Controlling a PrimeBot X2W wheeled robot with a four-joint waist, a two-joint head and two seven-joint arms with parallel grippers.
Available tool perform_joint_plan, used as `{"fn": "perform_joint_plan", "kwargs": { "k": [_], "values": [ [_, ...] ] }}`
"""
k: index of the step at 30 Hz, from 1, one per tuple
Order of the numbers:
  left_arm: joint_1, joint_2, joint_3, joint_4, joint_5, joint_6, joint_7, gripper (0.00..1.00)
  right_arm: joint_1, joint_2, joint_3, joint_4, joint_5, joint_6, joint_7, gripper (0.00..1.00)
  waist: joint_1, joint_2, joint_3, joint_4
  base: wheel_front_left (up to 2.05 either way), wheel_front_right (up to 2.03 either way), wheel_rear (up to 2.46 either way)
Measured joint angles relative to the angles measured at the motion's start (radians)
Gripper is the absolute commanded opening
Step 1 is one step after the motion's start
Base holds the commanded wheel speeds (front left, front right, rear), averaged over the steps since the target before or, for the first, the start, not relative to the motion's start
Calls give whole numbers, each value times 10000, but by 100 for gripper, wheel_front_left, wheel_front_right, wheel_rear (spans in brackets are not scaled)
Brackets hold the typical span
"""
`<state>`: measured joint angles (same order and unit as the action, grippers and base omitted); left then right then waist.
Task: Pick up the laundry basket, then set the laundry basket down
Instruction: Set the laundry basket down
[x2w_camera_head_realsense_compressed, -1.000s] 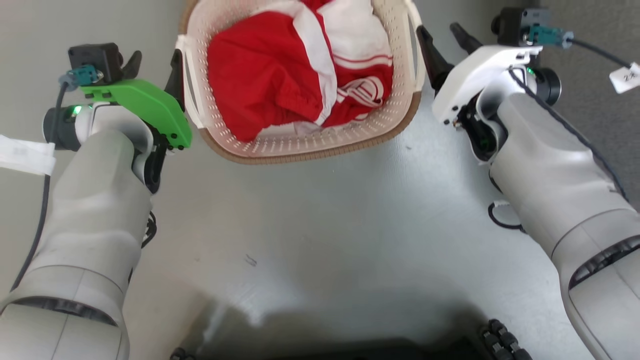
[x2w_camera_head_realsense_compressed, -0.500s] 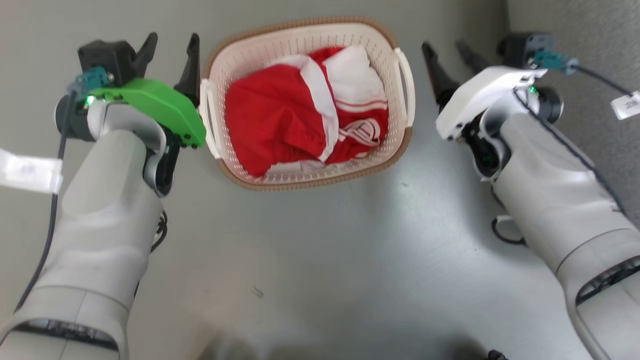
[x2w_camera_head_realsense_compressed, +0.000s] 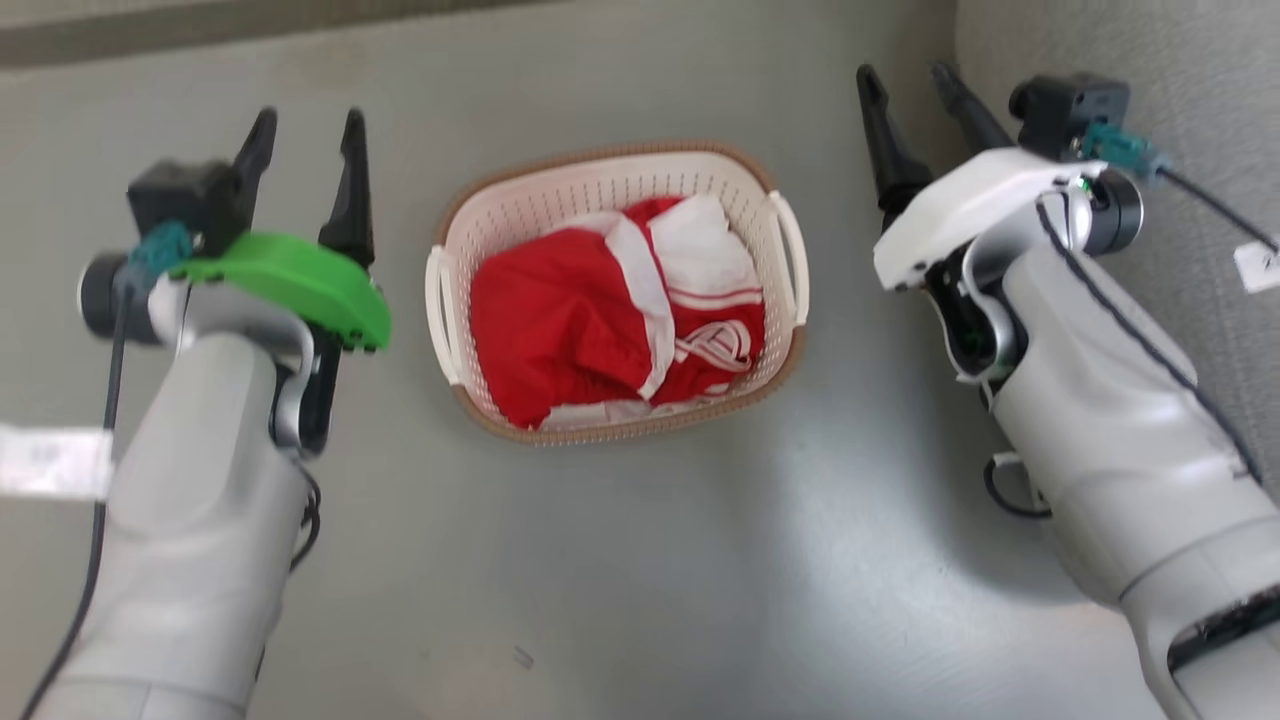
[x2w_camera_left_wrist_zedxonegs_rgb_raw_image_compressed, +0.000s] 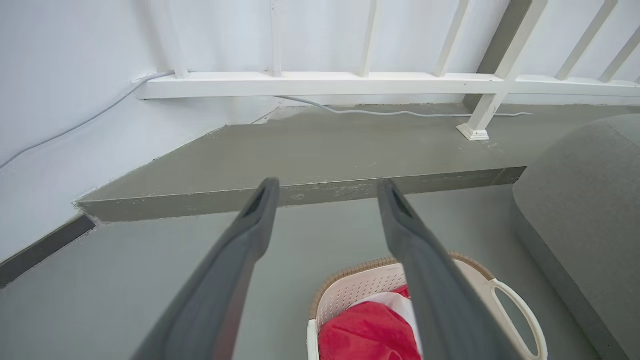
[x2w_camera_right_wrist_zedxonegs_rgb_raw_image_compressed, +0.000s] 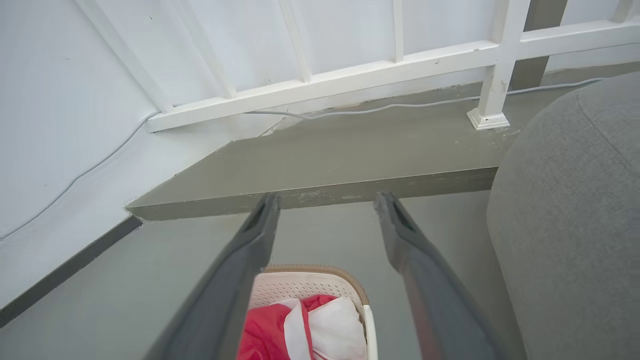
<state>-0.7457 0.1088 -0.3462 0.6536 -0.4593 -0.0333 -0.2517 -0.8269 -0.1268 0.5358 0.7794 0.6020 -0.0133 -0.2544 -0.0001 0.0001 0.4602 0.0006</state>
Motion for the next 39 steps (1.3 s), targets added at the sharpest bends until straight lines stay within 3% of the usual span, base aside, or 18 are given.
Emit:
{"fn": "perform_joint_plan", "kwargs": {
  "k": [6,11,39],
  "values": [
    [1104,25,451,-1001,341,380,0,100,1034,-40,-320,-1024,-732,-495,0,100,0,0,-628,-107,0,0,0],
    [2037,12,617,-1672,604,577,0,100,1911,-109,-537,-1760,-1287,-688,0,100,0,0,-1124,-191,0,0,0],
    [6283,-144,491,-4337,1674,796,0,100,6012,-198,-1572,-4247,-2681,-1028,0,100,0,0,-3456,-122,0,0,0]
  ]
}}
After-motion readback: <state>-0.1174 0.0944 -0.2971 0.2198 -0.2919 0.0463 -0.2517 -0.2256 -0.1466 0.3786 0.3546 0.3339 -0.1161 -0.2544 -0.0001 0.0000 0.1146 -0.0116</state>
